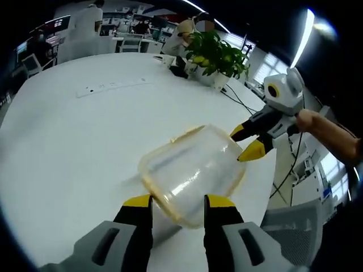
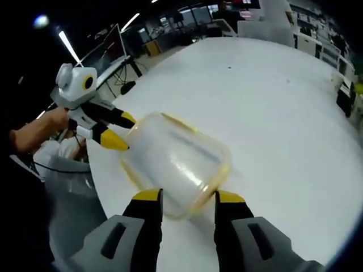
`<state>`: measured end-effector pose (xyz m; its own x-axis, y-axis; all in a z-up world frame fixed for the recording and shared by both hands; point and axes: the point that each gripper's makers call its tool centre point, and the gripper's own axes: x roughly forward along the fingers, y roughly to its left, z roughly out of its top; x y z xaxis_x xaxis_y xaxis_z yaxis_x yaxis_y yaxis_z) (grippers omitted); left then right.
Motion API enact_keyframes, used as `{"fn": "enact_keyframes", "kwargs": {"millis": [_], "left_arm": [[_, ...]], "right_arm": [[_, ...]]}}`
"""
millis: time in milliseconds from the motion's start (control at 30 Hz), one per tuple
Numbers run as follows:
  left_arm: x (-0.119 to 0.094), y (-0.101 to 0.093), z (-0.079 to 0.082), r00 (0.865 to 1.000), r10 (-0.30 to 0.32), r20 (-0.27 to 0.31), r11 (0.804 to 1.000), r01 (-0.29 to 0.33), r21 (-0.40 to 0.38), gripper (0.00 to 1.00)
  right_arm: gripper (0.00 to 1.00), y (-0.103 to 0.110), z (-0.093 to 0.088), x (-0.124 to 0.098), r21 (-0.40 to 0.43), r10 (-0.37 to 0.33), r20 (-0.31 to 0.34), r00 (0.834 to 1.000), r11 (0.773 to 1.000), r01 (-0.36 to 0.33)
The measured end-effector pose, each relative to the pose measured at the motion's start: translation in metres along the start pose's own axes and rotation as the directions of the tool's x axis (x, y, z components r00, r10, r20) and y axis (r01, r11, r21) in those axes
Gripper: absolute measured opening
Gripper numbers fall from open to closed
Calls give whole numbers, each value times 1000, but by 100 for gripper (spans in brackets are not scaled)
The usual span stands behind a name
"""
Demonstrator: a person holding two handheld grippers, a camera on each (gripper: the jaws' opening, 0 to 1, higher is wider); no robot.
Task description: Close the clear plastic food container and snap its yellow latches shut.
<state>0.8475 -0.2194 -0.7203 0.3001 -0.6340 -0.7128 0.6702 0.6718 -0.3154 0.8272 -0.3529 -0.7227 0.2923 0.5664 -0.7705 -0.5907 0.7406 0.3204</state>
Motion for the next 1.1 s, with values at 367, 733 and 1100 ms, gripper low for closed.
{"fn": "enact_keyframes", "kwargs": {"millis": [367,733,1100], "left_arm": [[-10,3,-12,1000,-1,-2,1000,1,-1,28],[-24,6,-27,1000,-2,-7,1000,2,0,28],[-38,7,-44,1000,1,-18,1000,-1,-2,28]], "right_arm": [[32,16,-4,4,5,4,6,1000,1000,-4],[32,36,-7,9,4,8,12,1000,1000,-8],[32,54,-12,14,5,7,10,1000,1000,-7]]}}
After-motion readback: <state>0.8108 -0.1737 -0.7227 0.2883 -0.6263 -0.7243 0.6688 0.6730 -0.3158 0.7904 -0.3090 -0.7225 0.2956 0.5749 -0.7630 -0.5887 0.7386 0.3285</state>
